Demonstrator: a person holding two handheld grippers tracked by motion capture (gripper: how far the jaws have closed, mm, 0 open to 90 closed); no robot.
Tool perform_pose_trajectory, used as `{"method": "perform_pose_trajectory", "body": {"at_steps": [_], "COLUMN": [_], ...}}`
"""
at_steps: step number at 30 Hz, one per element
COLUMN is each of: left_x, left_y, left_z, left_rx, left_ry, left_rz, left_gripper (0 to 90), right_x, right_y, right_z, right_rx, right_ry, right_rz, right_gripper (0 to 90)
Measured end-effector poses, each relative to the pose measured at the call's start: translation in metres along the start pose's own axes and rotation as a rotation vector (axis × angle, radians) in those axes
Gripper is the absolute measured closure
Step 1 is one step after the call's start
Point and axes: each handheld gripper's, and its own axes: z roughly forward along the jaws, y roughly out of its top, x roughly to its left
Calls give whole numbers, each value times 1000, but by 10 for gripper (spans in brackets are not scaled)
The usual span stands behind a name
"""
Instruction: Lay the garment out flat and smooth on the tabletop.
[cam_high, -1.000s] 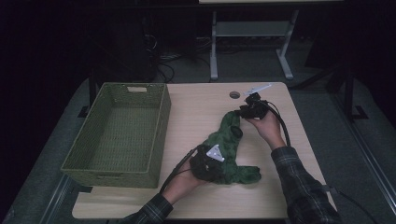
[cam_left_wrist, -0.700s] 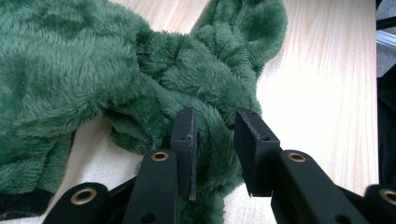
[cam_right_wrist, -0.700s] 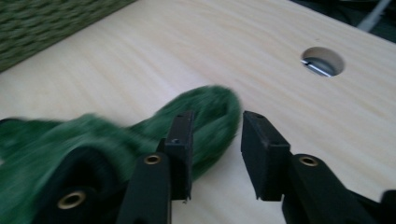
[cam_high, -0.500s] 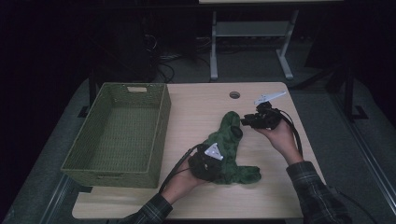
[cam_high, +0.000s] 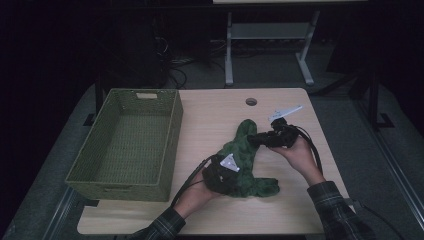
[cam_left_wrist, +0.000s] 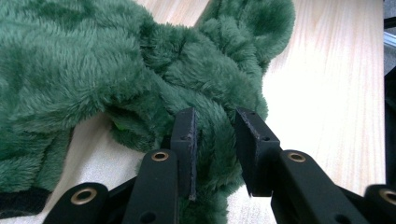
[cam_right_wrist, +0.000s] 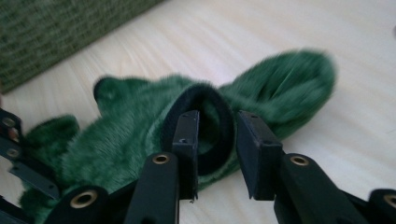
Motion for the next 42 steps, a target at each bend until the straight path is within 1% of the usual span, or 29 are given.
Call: {"method": "perform_pose_trajectory", "body": {"at_steps": [1, 2, 5, 7, 8, 9, 10, 13, 14, 15, 16, 18, 19, 20, 21, 22, 24, 26, 27, 29, 32, 34, 36, 37, 38, 39, 40, 41, 42], "left_x": [1, 1, 1, 1, 0, 1, 0, 1, 3, 3, 4, 6, 8, 8, 8, 9, 12, 14, 15, 18, 20, 21, 22, 22, 22, 22, 21, 21, 20], "left_y": [0, 0, 0, 0, 0, 0, 0, 1, 1, 1, 1, 0, -1, -1, -2, -3, -5, -6, -6, -6, -7, -8, -9, -10, -12, -13, -13, -14, -15], "left_z": [0, 0, 1, 1, 0, 0, 0, -4, -6, -7, -8, -11, -12, -13, -13, -14, -18, -22, -24, -28, -32, -34, -36, -36, -38, -39, -40, -41, -42], "left_rx": [4, 12, 18, 17, 9, 7, -6, -20, -18, -34, -34, -46, -39, -44, -47, -53, -54, -64, -61, -73, -94, -95, -78, -80, -74, -75, -89, -78, -79], "left_ry": [1, 3, 6, 11, 11, 13, 16, 26, 27, 32, 33, 38, 42, 44, 49, 54, 62, 73, 73, 80, 96, 103, 109, 117, 118, 124, 128, 130, 135], "left_rz": [2, 2, 1, 7, -3, 2, -11, -14, -8, -25, -25, -38, -31, -38, -44, -51, -56, -65, -65, -73, -95, -102, -109, -116, -110, -113, -124, -115, -117], "left_gripper": [691, 692, 689, 674, 663, 644, 625, 598, 586, 582, 573, 555, 542, 537, 532, 523, 518, 516, 516, 517, 517, 517, 517, 515, 506, 503, 494, 484, 478], "right_x": [1, 2, 4, 3, 3, 0, -1, -9, -11, -13, -14, -16, -17, -17, -17, -18, -17, -17, -16, -15, -13, -13, -9, -6, -3, 0, 5, 9, 11], "right_y": [-2, -5, -12, -19, -23, -30, -34, -53, -58, -62, -67, -73, -76, -78, -79, -79, -79, -80, -81, -82, -84, -86, -89, -90, -92, -94, -96, -98, -99], "right_z": [4, 5, -4, -11, -14, -16, -16, -12, -10, -8, -5, -1, 1, 3, 3, 3, 2, -2, -5, -11, -21, -28, -34, -36, -39, -41, -43, -44, -45], "right_rx": [11, 16, 0, 0, -3, 2, 10, 48, 54, 57, 68, 72, 77, 77, 66, 66, 56, 36, 23, 14, -13, -25, -24, -31, -35, -40, -41, -31, -33], "right_ry": [-2, -18, -34, -51, -59, -64, -72, -79, -81, -81, -88, -97, -99, -102, -100, -99, -98, -93, -103, -108, -116, -122, -109, -103, -99, -91, -79, -68, -62], "right_rz": [-4, -15, -27, -20, -12, 0, 3, 27, 37, 37, 52, 46, 51, 49, 58, 58, 64, 76, 74, 79, 87, 76, 86, 85, 80, 67, 59, 61, 39], "right_gripper": [821, 849, 851, 843, 843, 840, 840, 842, 843, 844, 846, 847, 847, 850, 849, 842, 733, 705, 678, 652, 629, 629, 626, 626, 625, 621, 613, 603, 599]}}
